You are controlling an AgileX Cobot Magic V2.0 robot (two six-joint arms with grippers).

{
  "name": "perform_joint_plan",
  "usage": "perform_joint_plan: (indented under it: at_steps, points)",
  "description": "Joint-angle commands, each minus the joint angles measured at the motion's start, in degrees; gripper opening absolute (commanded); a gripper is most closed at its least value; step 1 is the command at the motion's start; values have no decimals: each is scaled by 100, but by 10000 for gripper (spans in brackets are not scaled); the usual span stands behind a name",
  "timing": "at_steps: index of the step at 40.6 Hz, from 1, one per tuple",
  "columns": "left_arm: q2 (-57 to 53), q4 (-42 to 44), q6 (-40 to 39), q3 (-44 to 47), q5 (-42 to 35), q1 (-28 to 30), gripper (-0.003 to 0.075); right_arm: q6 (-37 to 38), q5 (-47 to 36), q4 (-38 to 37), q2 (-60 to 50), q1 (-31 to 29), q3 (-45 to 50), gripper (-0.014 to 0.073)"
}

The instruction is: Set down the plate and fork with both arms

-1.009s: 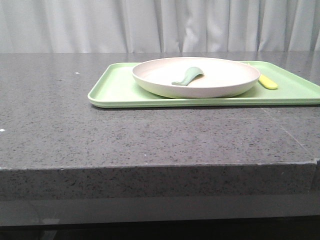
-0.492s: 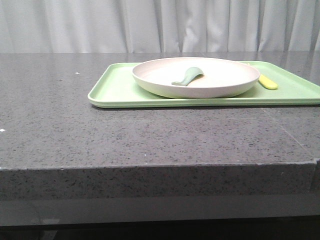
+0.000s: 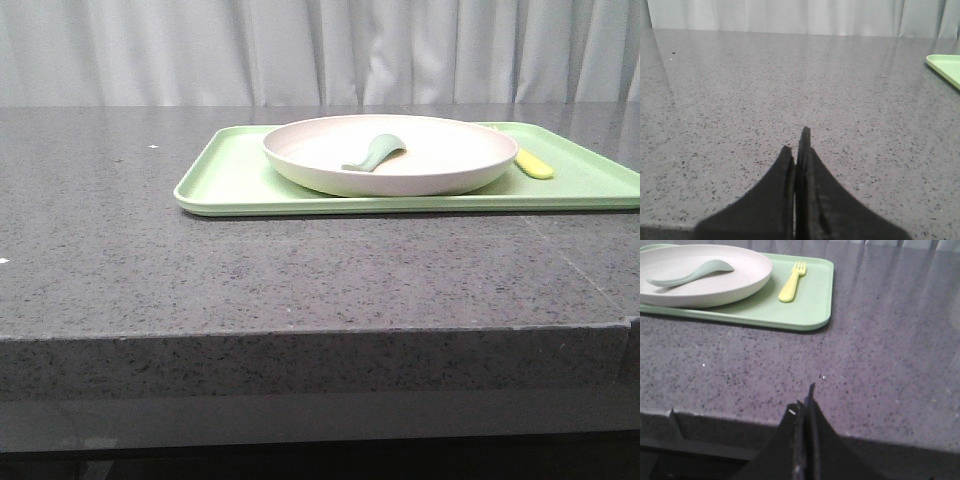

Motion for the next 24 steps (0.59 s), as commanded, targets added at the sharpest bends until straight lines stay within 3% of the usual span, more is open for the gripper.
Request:
perform_joint_plan:
  at_steps: [1, 24]
  points:
    - [-123, -6, -49, 15, -444, -1, -18, -39, -784, 132, -165, -35, 152, -60]
    - [-123, -6, -49, 15, -444, -1, -18, -39, -1035, 246, -158, -35, 317, -60]
